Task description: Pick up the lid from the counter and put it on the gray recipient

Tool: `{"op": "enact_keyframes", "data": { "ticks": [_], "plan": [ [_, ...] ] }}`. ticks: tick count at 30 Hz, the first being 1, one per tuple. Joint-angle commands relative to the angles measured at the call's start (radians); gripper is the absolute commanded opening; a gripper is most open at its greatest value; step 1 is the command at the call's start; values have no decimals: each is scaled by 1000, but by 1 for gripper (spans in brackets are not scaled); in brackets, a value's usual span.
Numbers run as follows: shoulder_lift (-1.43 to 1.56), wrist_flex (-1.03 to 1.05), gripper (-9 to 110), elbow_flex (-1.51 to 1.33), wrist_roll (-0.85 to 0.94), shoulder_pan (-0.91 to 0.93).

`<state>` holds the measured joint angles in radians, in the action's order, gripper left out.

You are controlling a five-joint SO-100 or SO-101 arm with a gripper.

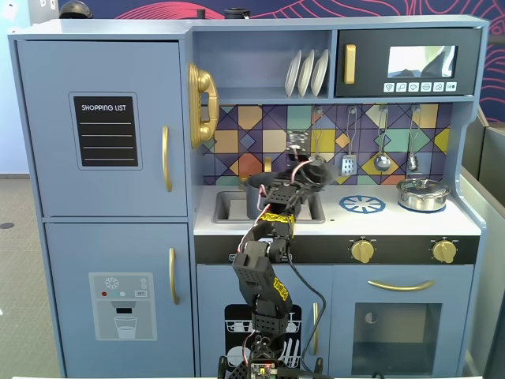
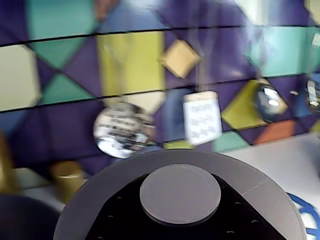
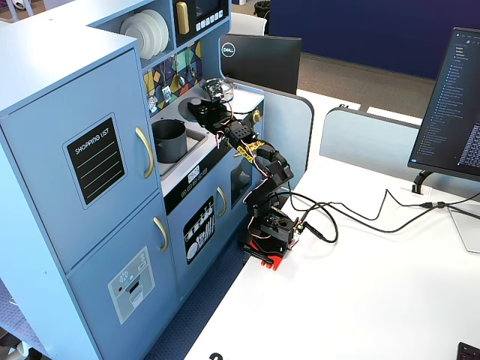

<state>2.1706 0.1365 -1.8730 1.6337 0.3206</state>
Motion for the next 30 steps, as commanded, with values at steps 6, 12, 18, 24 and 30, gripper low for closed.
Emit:
{"op": "enact_keyframes", "data": {
  "ticks": [6, 12, 18, 24, 30],
  "plan": [
    [84, 74, 0, 86, -38, -135],
    [60, 83, 0, 75, -41, -204],
    [-8, 51, 0, 91, -41, -238],
    [-71, 26, 0, 106, -46, -268],
    [-140, 12, 0, 156, -49, -281]
  ]
}}
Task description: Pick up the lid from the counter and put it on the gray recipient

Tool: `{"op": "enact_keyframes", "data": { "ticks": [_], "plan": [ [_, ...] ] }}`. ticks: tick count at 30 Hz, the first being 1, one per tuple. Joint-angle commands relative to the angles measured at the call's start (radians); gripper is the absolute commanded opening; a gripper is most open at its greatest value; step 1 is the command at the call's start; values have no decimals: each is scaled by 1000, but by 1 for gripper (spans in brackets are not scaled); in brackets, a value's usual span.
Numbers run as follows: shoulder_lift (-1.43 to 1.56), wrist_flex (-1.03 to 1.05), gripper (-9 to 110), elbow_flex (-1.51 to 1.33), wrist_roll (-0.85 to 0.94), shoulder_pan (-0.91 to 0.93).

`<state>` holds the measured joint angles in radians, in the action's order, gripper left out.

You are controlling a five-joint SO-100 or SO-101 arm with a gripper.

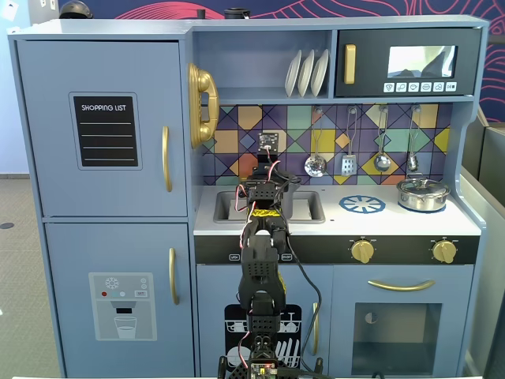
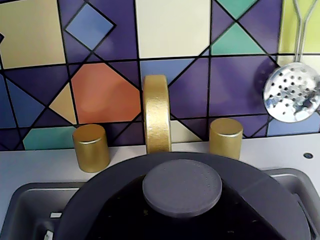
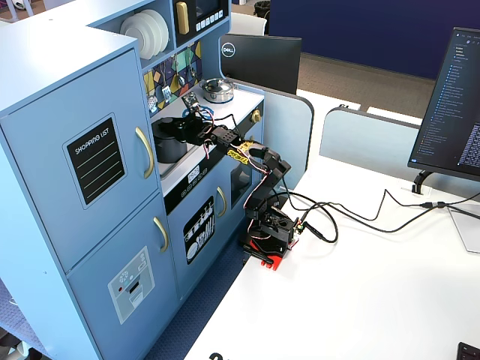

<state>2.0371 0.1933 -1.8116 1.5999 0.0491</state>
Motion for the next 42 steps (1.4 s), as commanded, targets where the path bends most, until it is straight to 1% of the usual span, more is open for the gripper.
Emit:
{"op": "enact_keyframes", "data": {
  "ticks": [1, 22, 23, 28, 31, 38, 42],
  "plan": [
    [-12, -46, 0, 100, -15, -14],
    [54, 9, 0, 15, -2, -20],
    [57, 11, 1, 14, 3, -18],
    [64, 29, 24, 9, -15, 5],
    [66, 32, 32, 9, 3, 21],
    [74, 34, 32, 15, 2, 89],
    [140, 81, 30, 17, -28, 66]
  ]
}}
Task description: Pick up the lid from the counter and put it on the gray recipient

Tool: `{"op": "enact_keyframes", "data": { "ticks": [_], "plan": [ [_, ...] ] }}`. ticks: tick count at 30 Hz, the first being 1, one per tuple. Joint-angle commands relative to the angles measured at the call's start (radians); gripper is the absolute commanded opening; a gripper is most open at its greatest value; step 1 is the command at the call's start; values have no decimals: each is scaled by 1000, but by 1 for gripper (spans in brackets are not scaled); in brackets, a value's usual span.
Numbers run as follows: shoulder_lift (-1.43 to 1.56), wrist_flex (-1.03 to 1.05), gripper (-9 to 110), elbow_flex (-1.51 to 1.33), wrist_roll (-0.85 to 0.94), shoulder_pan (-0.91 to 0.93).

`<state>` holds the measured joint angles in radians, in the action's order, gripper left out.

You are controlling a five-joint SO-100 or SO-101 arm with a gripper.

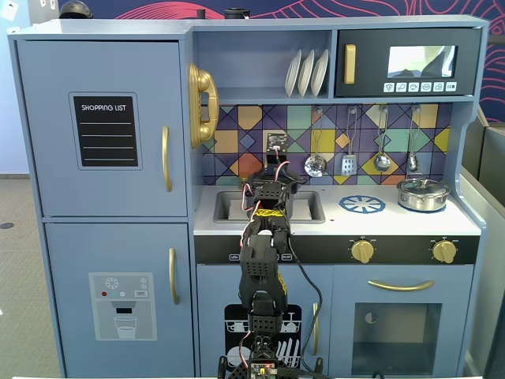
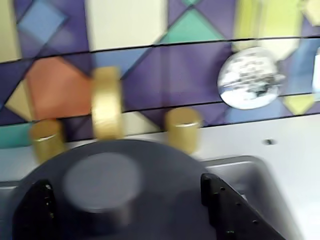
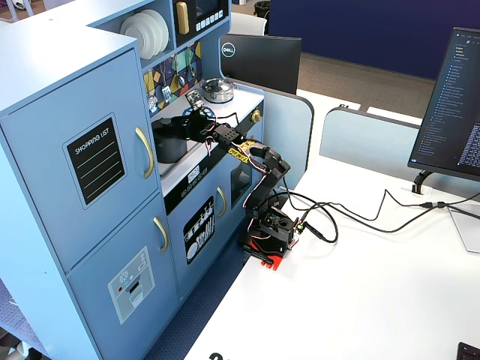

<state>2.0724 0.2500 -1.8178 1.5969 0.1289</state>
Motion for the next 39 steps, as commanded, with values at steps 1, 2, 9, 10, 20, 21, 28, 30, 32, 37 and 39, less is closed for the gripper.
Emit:
{"op": "enact_keyframes", "data": {
  "ticks": [1, 2, 9, 10, 20, 21, 28, 30, 32, 37, 39],
  "plan": [
    [130, 54, 29, 26, -25, -32],
    [161, 89, 29, 28, -20, -49],
    [440, 357, 21, 15, 6, -92],
    [492, 434, 20, 12, 14, -91],
    [770, 1080, 0, -86, 0, -52],
    [767, 1081, 0, -124, -31, -71],
    [808, 811, 0, -583, -100, -133],
    [822, 732, 0, -698, -114, -144],
    [848, 721, 0, -799, -80, -150],
    [962, 707, 0, -1042, -129, -153],
    [1008, 732, 0, -1108, -144, -155]
  ]
}}
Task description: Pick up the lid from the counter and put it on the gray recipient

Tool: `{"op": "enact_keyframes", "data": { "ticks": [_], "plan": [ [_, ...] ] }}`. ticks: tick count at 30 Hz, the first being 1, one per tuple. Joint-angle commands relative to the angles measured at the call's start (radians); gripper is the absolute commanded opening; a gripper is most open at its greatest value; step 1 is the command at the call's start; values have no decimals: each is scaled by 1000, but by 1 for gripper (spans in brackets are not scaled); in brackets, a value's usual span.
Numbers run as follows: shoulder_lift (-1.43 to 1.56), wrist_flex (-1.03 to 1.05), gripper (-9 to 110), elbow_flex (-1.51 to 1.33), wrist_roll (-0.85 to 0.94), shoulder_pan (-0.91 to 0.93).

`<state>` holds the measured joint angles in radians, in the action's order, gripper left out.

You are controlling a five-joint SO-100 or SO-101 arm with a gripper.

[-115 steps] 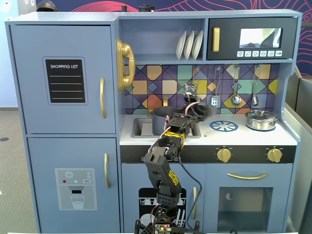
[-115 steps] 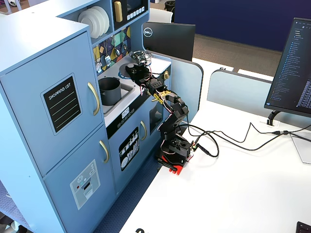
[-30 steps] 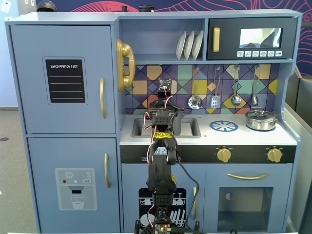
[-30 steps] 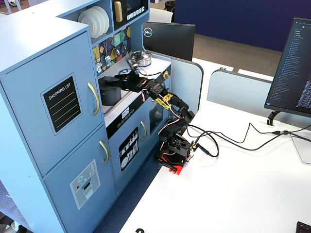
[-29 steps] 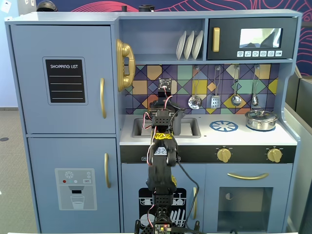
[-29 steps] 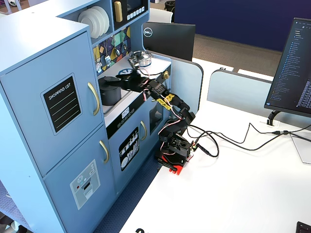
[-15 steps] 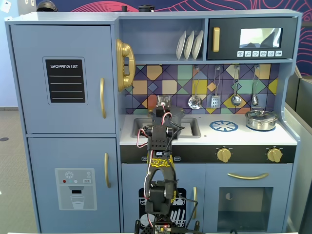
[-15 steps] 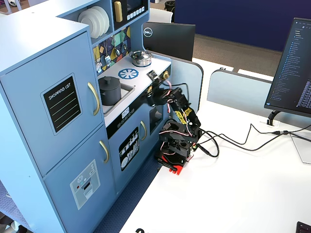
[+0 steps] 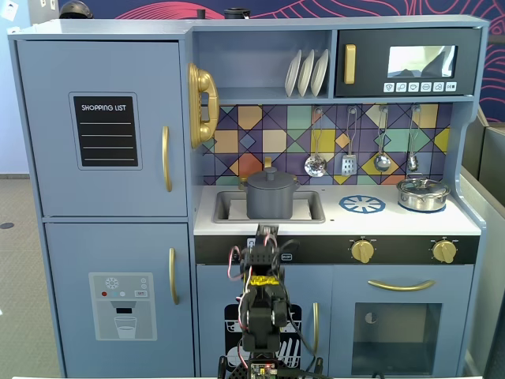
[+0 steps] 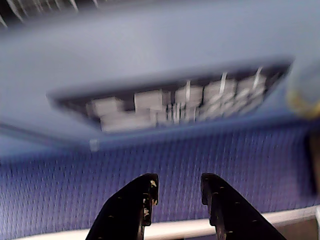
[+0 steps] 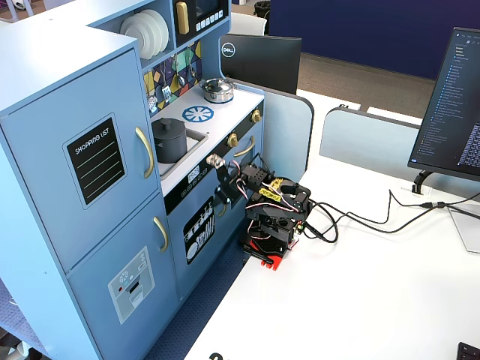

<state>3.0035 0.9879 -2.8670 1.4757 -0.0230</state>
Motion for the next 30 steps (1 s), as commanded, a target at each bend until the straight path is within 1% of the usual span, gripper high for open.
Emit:
{"op": "enact_keyframes", "data": {
  "ticks": [1, 3, 6, 8, 11, 13, 15, 21, 30],
  "plan": [
    [98, 15, 0, -87, -23, -3],
    [141, 77, 0, -133, -17, 5],
    [163, 244, 0, -133, -72, -14],
    [173, 348, 0, -133, -77, -25],
    [173, 457, 0, -135, -112, -34],
    [173, 514, 2, -135, -103, -38],
    [173, 522, 3, -135, -101, -38],
    [175, 540, 4, -135, 32, -15],
    [175, 541, 6, -135, 34, -15]
  ]
}}
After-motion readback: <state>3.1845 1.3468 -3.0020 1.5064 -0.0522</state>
